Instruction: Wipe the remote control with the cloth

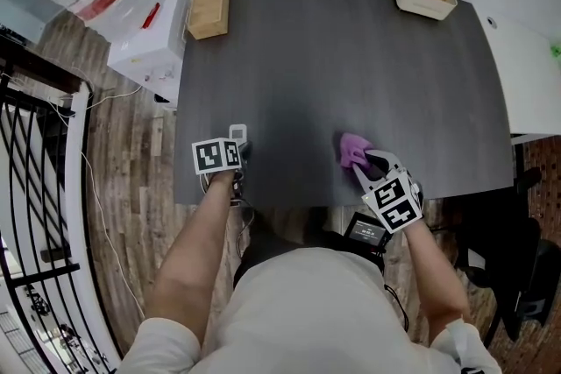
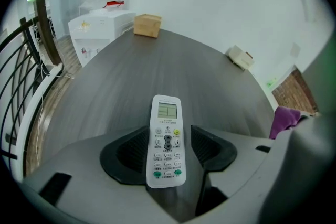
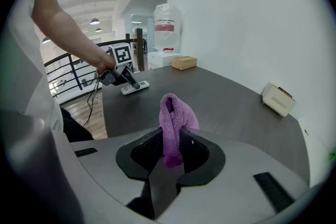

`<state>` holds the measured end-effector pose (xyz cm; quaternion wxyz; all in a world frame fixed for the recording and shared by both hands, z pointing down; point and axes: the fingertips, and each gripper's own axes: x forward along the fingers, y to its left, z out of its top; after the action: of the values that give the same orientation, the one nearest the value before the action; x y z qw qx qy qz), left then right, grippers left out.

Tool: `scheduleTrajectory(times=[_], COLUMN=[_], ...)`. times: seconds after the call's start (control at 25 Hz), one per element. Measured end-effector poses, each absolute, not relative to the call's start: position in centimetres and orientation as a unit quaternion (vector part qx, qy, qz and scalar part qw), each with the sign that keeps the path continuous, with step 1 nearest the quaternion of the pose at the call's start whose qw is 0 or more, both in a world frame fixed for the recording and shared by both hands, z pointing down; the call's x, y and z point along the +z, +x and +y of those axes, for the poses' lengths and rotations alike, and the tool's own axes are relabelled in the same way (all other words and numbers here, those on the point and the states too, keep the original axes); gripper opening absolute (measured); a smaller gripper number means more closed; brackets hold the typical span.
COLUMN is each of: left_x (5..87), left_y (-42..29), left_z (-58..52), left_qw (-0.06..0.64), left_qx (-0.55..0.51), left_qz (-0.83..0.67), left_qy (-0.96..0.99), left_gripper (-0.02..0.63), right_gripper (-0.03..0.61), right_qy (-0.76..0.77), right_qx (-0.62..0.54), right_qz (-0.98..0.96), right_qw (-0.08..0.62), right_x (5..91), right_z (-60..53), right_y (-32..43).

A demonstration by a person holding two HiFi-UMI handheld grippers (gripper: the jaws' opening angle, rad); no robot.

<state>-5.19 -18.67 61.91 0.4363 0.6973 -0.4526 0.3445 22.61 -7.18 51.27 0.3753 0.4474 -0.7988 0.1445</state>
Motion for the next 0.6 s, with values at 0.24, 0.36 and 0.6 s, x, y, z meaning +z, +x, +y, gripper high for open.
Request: scheduleTrajectory(times=[0.24,0.36,0.6], left_x=[59.7,58.2,53.3], left_y=[-5.7,-6.7,-7.7], left_z=[-17.8,-17.0,-15.1], left_qw=[0.411,0.408,0.369], left_qx=[0.321,0.291,0.232], left_qz=[-0.429,-0.437,-0.453], left_qy=[0.738,0.747,0.778], left_gripper=[0.241,0.239,0.239], right_gripper=[0.091,0.091,0.091], right_qy=[0.458,0.465,0.478], right_qx=[0.148,0.150,0.144], right_qz=[-0.794,-0.793,-0.789], right_qw=[0.370,0.365,0.358], right_x=[51.3,51.5,51.3], right_z=[-7.9,-8.7,-9.5], right_y=[23.2,23.8,25.4])
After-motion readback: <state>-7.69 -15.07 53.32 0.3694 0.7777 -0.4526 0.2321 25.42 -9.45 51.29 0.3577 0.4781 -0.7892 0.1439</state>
